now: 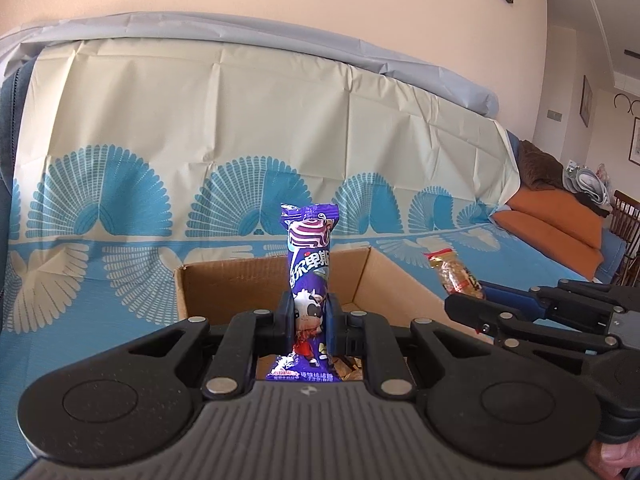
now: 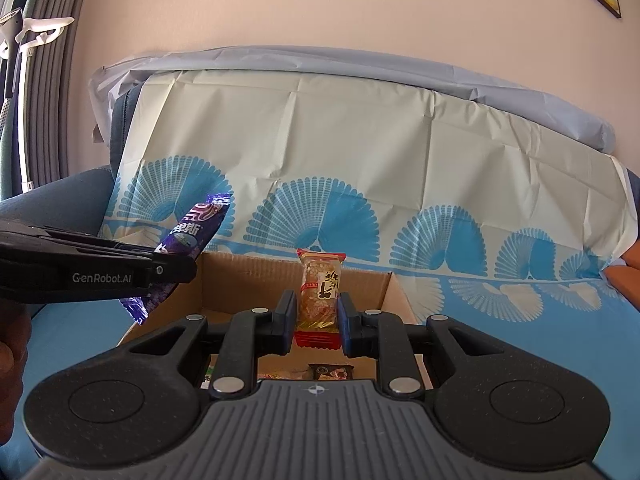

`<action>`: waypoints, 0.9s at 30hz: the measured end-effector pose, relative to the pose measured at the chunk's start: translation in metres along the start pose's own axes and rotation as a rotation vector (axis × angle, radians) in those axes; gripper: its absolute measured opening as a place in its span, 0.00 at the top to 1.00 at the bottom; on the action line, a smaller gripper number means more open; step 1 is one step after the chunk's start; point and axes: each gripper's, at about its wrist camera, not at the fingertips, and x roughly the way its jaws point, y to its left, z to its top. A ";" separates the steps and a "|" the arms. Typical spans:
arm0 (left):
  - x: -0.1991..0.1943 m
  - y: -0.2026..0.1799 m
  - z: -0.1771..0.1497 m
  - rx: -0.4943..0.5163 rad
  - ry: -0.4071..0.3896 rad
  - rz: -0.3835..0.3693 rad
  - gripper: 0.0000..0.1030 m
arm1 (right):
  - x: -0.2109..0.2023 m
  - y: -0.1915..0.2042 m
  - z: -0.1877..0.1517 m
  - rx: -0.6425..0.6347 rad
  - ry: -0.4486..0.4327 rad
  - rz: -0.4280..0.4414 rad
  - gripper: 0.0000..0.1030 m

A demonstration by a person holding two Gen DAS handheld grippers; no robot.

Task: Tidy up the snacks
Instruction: 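Carry the candy bar and cake packet over the box with both tools, then open both tools over the box to drop the candy bar and cake packet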

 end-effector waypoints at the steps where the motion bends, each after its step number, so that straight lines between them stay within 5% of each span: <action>1: 0.001 -0.001 0.000 -0.001 0.001 -0.003 0.85 | 0.000 0.000 -0.001 -0.002 0.001 0.000 0.78; 13: 0.005 -0.003 0.000 -0.019 0.011 -0.033 0.84 | 0.003 -0.002 0.000 -0.005 0.009 -0.007 0.78; 14: 0.006 -0.003 -0.001 -0.024 0.021 -0.038 0.79 | 0.004 -0.002 0.000 -0.006 0.015 -0.010 0.77; 15: 0.007 -0.002 -0.001 -0.026 0.030 -0.040 0.61 | 0.007 -0.001 -0.002 -0.005 0.037 -0.007 0.76; 16: 0.006 -0.002 -0.001 -0.024 0.028 -0.029 0.37 | 0.011 -0.001 -0.004 -0.004 0.069 -0.003 0.66; 17: 0.004 -0.001 -0.002 -0.019 0.015 -0.015 0.30 | 0.014 0.000 -0.005 -0.003 0.091 -0.004 0.50; 18: 0.001 -0.001 -0.001 -0.013 -0.001 -0.003 0.25 | 0.015 0.001 -0.006 -0.005 0.092 -0.009 0.44; 27: -0.025 0.019 0.000 -0.042 -0.047 0.061 0.11 | 0.003 -0.004 -0.003 0.062 0.073 -0.012 0.03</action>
